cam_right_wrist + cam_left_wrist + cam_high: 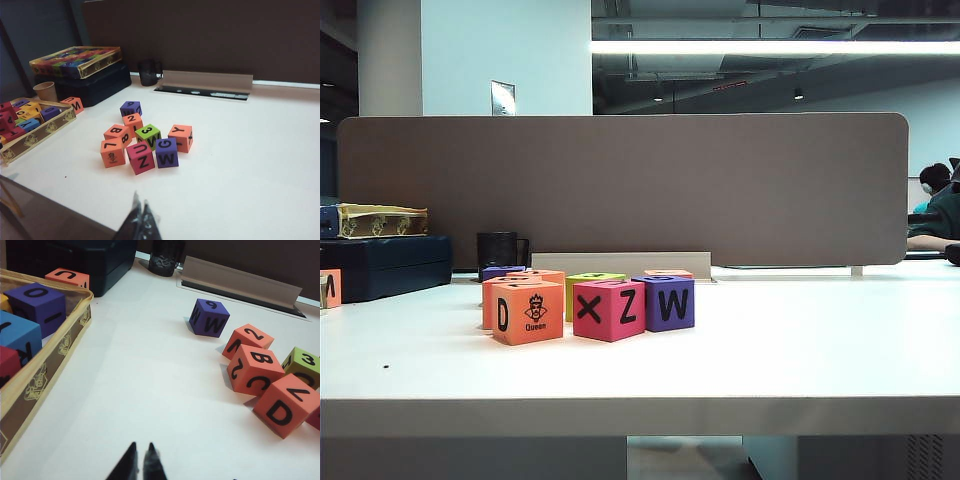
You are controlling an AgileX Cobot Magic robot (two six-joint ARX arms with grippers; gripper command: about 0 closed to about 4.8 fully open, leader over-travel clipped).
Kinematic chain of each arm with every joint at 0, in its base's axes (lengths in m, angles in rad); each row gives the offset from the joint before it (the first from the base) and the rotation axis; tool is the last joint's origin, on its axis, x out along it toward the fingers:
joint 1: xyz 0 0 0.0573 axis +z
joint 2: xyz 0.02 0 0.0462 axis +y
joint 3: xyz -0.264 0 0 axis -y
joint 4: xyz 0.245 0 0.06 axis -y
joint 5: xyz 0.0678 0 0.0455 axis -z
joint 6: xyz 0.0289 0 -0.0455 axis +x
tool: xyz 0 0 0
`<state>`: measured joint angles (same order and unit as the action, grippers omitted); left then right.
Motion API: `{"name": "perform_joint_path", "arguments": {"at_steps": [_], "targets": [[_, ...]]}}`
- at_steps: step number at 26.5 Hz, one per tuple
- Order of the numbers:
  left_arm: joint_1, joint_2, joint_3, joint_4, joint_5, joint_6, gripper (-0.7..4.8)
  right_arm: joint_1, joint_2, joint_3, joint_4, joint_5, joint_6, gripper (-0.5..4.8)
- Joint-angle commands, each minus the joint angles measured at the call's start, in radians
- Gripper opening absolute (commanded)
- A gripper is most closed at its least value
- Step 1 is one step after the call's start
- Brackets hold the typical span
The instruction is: Select the appropriate blocks from the scattered letter blocks on the table and arrange them in a row to spell out "23".
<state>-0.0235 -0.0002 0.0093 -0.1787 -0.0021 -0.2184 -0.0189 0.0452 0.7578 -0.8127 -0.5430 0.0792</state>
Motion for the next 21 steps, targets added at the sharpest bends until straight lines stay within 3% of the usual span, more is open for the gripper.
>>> {"name": "perform_joint_path", "arguments": {"at_steps": [1, 21], "targets": [[-0.001, 0.0, 0.002, -0.007, 0.006, -0.001, 0.21, 0.0, 0.016, 0.033, -0.058, -0.002, 0.0, -0.01], [-0.001, 0.0, 0.002, -0.007, 0.007, -0.001, 0.21, 0.001, 0.022, 0.058, -0.18, -0.002, 0.0, -0.01]]}}
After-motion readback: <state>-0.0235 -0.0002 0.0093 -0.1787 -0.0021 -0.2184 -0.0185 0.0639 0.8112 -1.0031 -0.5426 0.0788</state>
